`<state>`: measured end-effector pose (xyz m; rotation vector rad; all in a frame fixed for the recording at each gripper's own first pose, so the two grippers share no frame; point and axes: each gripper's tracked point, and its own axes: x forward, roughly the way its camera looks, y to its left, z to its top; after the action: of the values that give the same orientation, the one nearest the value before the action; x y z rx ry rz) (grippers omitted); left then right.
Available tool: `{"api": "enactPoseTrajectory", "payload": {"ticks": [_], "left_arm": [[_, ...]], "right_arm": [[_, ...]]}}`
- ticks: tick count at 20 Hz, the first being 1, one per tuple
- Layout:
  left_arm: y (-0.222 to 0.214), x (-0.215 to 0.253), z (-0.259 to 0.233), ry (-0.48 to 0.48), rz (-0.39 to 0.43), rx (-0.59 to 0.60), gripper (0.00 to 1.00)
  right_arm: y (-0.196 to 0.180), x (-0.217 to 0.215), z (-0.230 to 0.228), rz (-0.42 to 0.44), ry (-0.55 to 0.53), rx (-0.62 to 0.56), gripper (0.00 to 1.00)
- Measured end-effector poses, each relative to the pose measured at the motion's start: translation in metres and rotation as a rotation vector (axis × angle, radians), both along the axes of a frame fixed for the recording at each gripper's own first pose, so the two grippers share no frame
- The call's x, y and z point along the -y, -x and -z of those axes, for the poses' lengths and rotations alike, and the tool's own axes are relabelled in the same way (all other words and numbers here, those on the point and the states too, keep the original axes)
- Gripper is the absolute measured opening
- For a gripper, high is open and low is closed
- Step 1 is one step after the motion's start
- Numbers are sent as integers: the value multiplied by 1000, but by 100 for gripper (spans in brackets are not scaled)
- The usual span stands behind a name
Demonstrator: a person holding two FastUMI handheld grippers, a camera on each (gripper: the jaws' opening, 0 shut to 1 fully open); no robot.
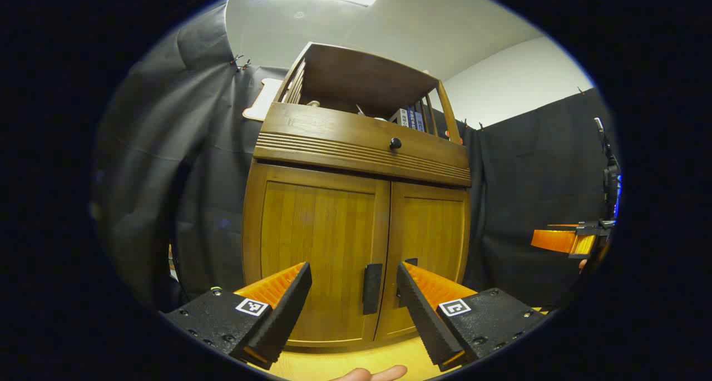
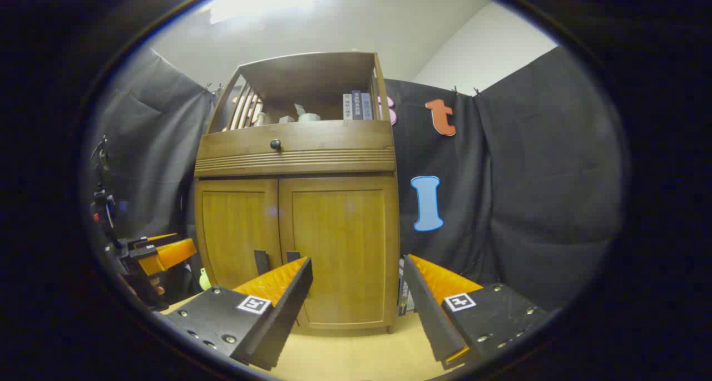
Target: Open the right door of the double-door shoe cabinet with the right hand, and open the left door with the left hand.
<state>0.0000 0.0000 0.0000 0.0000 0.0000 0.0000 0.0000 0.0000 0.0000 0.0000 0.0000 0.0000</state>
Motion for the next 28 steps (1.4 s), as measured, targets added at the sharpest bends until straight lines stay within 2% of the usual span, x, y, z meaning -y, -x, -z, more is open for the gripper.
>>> {"api": "enactPoseTrajectory", "payload": {"ticks": [6, 7, 11, 13, 16, 20, 21, 23, 24, 26, 28], "left_arm": [[-5, -3, 7, -4, -13, -17, 92], [-6, -3, 8, -4, -14, -21, 95], [-5, -3, 8, -14, -14, -26, 95], [-4, -4, 4, -15, -10, -12, 92], [-3, -2, 3, -8, -12, -9, 92], [-1, 8, 4, -5, 16, -18, 92], [0, 11, 5, -8, 20, -17, 95], [1, 19, 5, -26, 40, -11, 92], [0, 18, 7, -31, 38, -17, 95], [-1, 14, 10, -27, 22, -29, 92], [-3, 13, 10, -29, 10, -33, 95]], "right_arm": [[-7, 4, -7, -4, 6, 14, 96], [-7, 4, -7, -7, 8, 15, 96], [-14, 8, -9, -2, -8, 23, 97], [-17, 7, -9, -1, -21, 26, 98], [-24, 3, -9, -34, 2, 50, 96], [-64, -22, -3, -57, -14, 45, 96], [-72, -25, -2, -55, -15, 44, 96], [-85, -33, 1, -64, -16, 36, 98], [-92, -37, 5, -69, -20, 32, 97], [-108, -50, 15, -91, -32, 13, 96], [-123, -62, 29, -110, -39, -12, 96]]}}
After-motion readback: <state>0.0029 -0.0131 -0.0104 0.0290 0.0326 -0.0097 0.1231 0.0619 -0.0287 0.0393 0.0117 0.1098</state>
